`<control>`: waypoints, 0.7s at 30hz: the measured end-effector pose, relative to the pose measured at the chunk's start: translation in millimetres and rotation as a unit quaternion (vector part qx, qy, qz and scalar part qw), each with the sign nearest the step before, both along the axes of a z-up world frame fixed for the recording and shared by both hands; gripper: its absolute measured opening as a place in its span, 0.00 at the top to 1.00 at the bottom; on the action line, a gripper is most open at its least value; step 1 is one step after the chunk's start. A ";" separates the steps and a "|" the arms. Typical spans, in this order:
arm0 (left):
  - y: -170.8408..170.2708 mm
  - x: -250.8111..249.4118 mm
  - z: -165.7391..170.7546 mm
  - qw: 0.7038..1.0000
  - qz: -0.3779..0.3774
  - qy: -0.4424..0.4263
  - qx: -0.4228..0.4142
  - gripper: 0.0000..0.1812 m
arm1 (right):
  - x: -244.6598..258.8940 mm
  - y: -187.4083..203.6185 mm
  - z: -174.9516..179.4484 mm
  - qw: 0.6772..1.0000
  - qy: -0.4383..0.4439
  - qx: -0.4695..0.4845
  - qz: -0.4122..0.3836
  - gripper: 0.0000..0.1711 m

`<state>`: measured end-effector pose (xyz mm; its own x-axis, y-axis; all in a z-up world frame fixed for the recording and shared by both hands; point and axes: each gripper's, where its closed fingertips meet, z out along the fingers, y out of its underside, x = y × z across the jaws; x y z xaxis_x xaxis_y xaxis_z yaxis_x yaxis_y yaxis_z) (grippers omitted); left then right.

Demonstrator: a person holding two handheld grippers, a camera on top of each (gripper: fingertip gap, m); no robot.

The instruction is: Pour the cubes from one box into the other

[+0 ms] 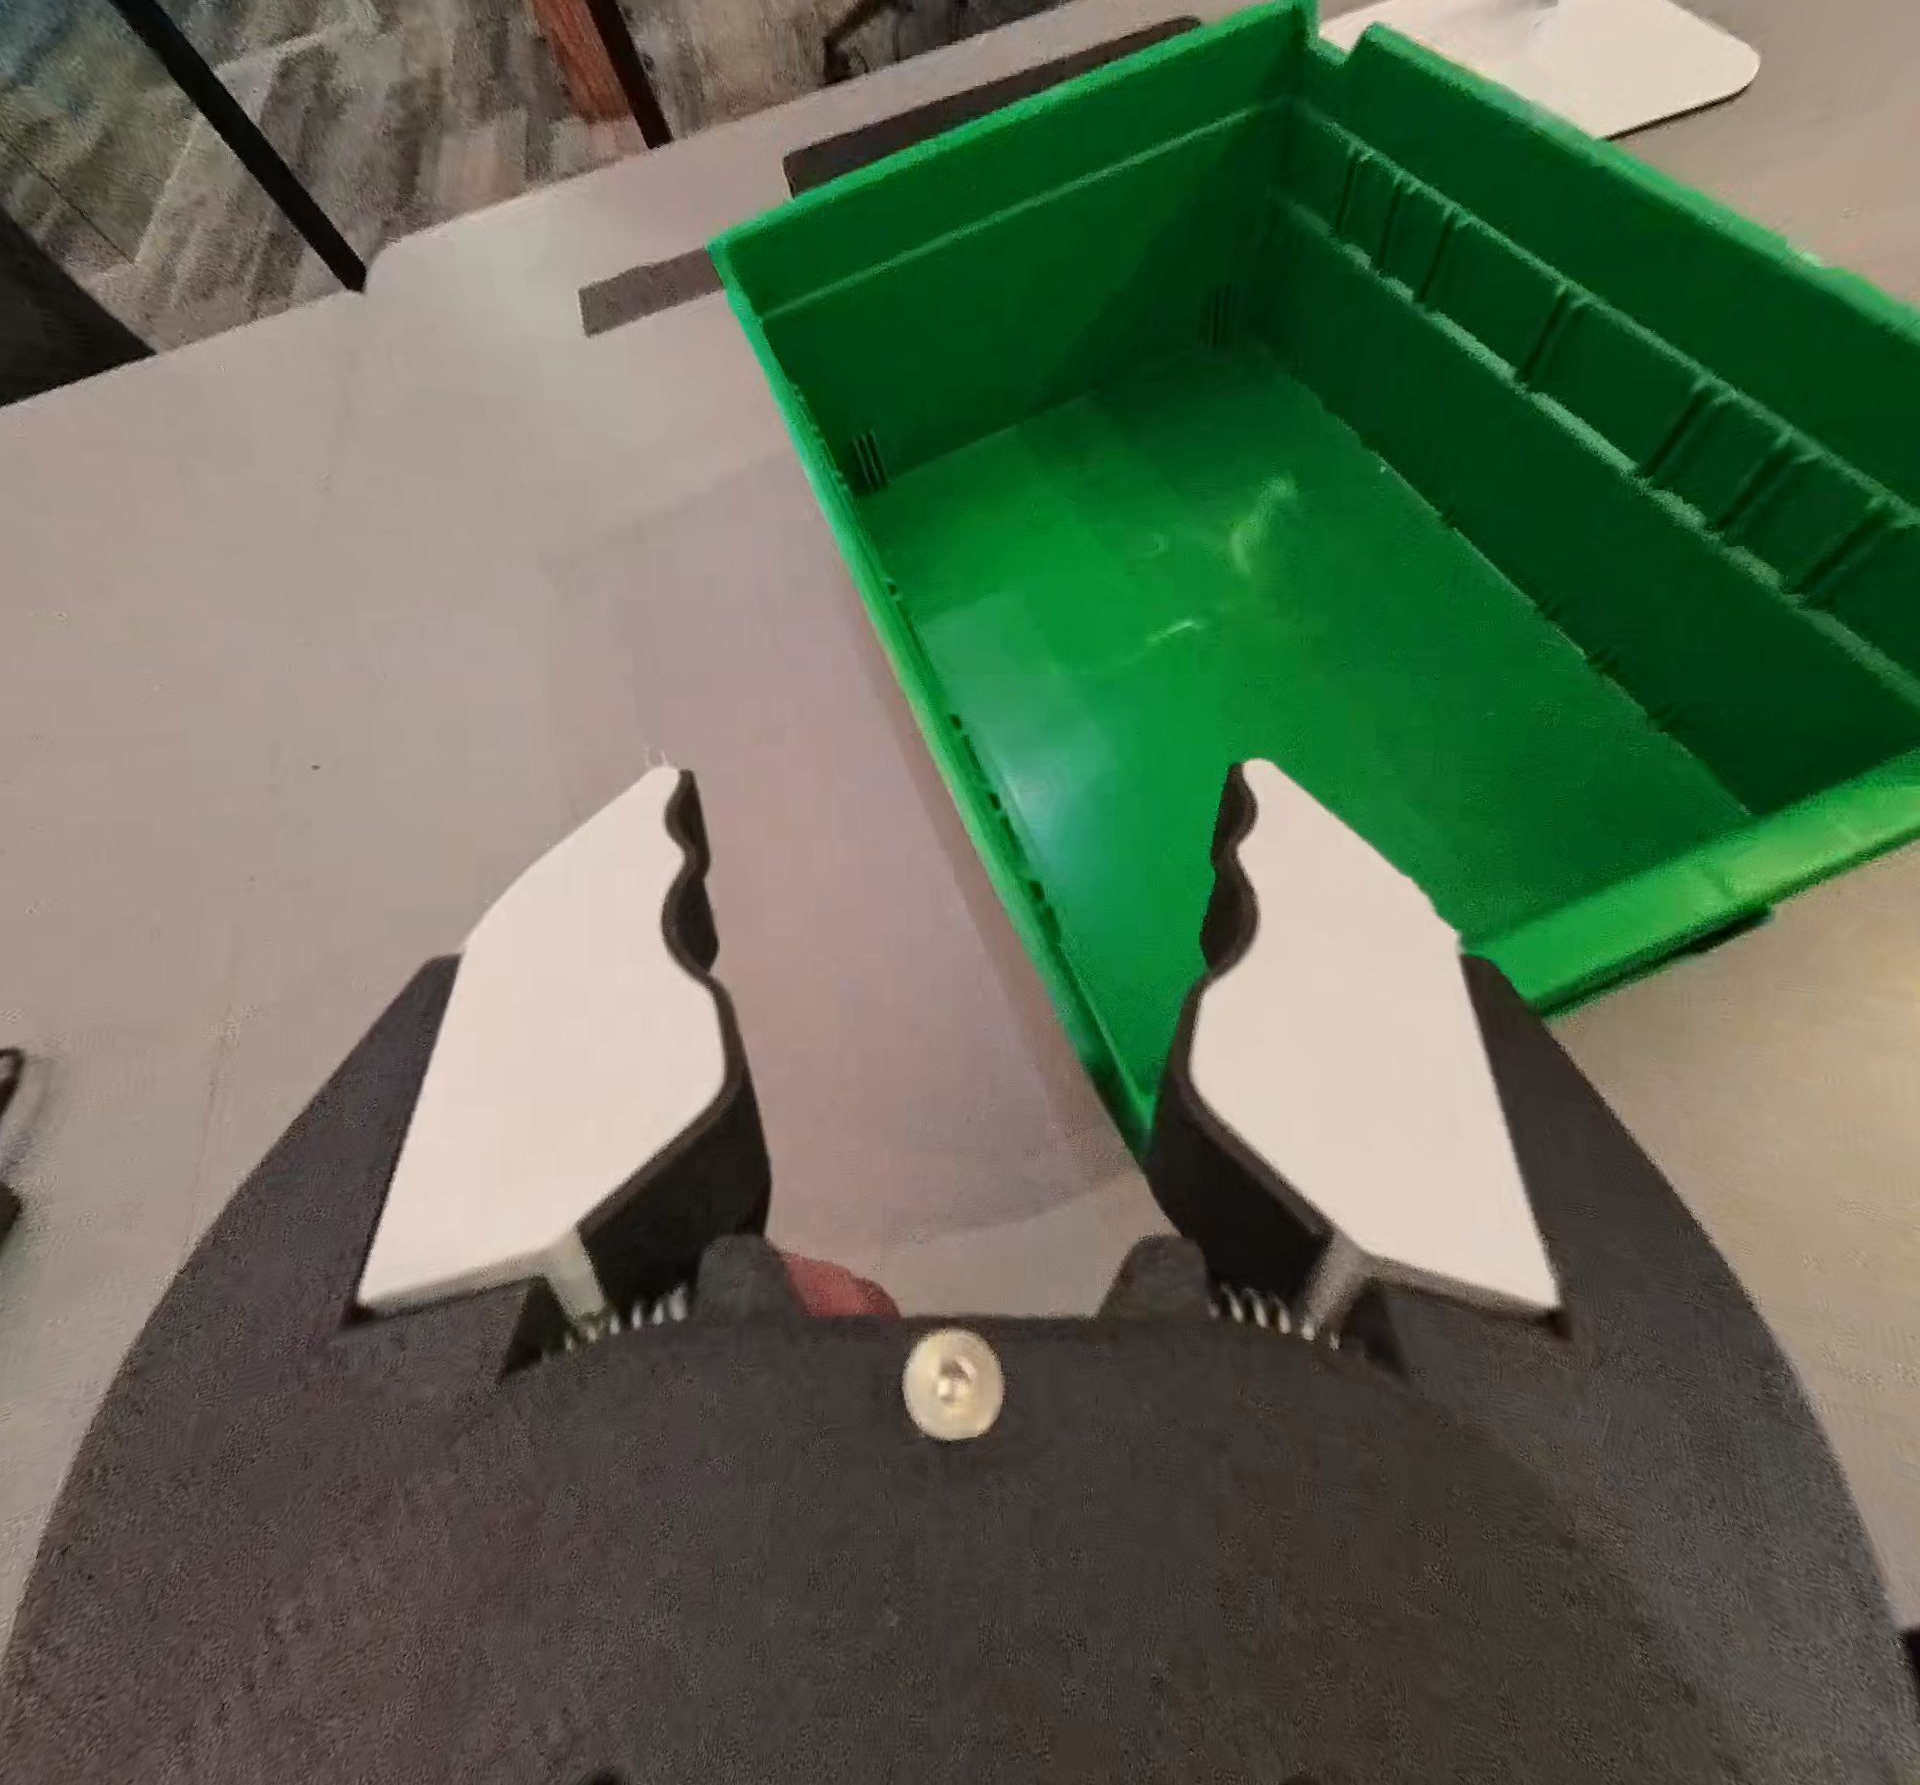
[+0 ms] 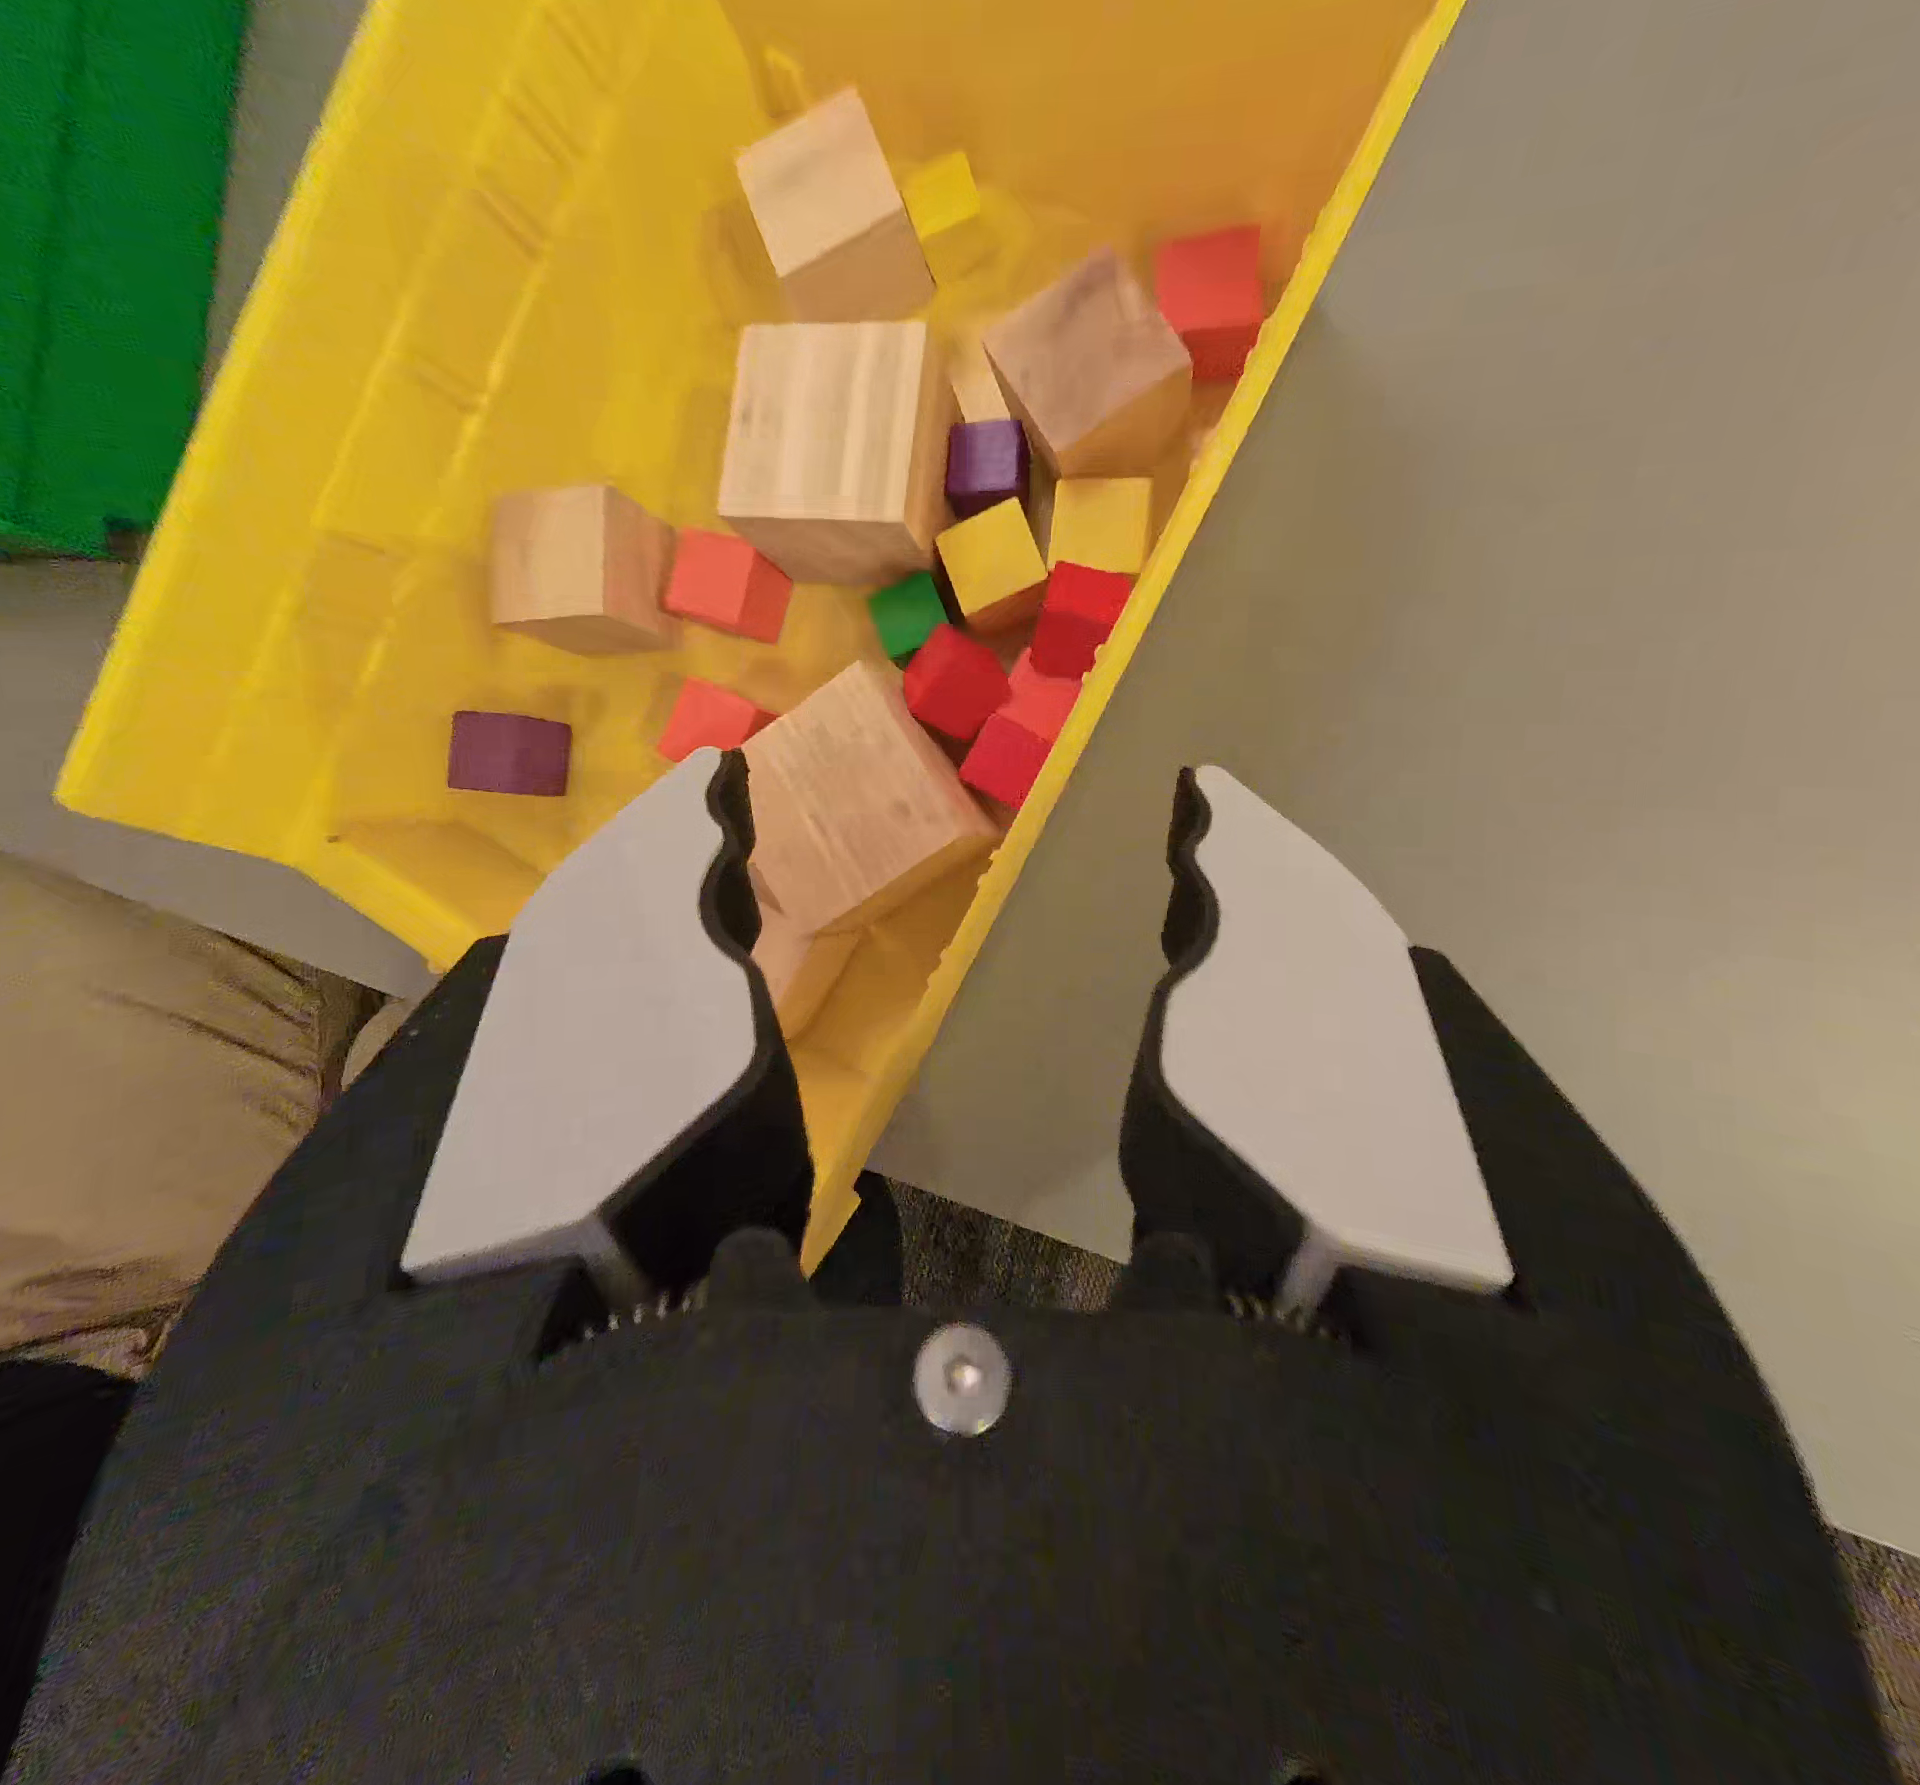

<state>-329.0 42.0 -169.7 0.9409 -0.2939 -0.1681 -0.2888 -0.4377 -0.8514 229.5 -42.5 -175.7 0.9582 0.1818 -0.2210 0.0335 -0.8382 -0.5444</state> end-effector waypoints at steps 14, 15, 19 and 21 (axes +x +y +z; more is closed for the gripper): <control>35.4 -18.5 -24.0 0.996 -0.059 -0.019 -0.064 0.97 | -17.8 40.7 -57.2 0.997 0.016 -0.067 0.021 0.91; 33.5 -19.2 -23.6 0.995 -0.061 -0.032 -0.073 0.97 | -24.5 43.0 -57.3 0.997 0.018 -0.072 0.031 0.91; 24.7 -26.2 -1.9 0.990 -0.049 -0.126 -0.051 0.98 | -53.1 56.4 -57.9 0.995 0.032 -0.078 0.049 0.91; 20.7 -42.2 11.4 0.991 -0.043 -0.122 -0.027 0.98 | -70.2 66.3 -56.6 0.995 0.032 -0.075 0.059 0.90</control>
<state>-371.2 62.7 -158.3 0.9226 -0.3777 0.0787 -0.1164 -0.4670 -0.8766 159.2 23.8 -232.3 0.9154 0.2524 -0.3137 0.1054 -0.9022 -0.4183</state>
